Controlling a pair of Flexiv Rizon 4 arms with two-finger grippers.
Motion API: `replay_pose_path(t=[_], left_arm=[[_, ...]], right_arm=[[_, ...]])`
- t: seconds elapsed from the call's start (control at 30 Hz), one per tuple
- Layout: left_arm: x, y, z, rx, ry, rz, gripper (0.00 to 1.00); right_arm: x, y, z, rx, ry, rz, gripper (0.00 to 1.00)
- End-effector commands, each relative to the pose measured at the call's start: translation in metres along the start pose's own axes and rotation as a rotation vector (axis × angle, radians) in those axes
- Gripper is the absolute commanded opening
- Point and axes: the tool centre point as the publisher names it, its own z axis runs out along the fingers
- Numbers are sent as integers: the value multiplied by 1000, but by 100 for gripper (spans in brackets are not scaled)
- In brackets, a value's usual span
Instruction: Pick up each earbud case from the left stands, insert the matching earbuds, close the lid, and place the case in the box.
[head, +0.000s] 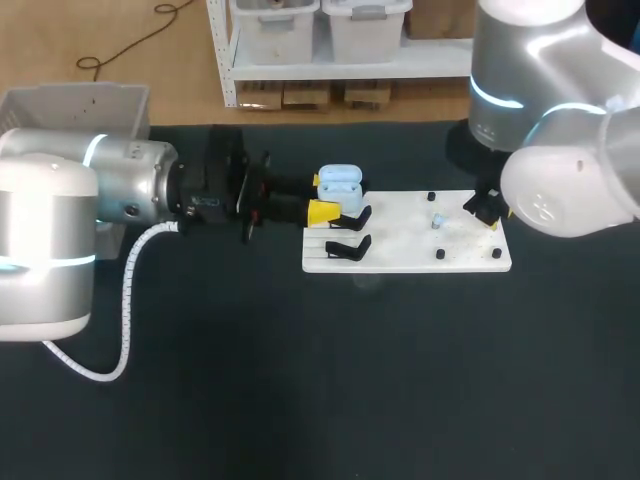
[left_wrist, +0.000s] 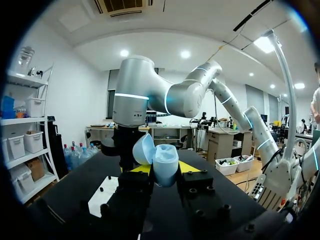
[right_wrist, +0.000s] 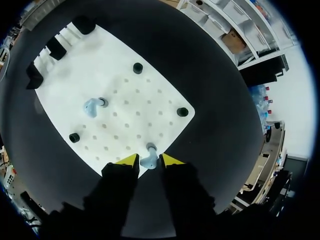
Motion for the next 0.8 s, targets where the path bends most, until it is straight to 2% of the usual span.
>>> replay_pose_path(t=[0.03, 0.27, 0.37, 0.67, 0.73, 0.8], left_arm=[[0, 0, 0, 0, 0, 1, 0], [0, 0, 0, 0, 0, 1, 0], [0, 0, 0, 0, 0, 1, 0], [0, 0, 0, 0, 0, 1, 0], [0, 0, 0, 0, 0, 1, 0], [0, 0, 0, 0, 0, 1, 0]], right_arm=[[-1, 0, 1, 3, 2, 1, 25], [0, 1, 2, 8, 9, 1, 19], [1, 1, 2, 11, 11, 3, 0], [8, 6, -10, 47, 11, 6, 0], [10, 7, -19, 70, 7, 35, 0], [12, 13, -31, 40, 0, 101, 0]])
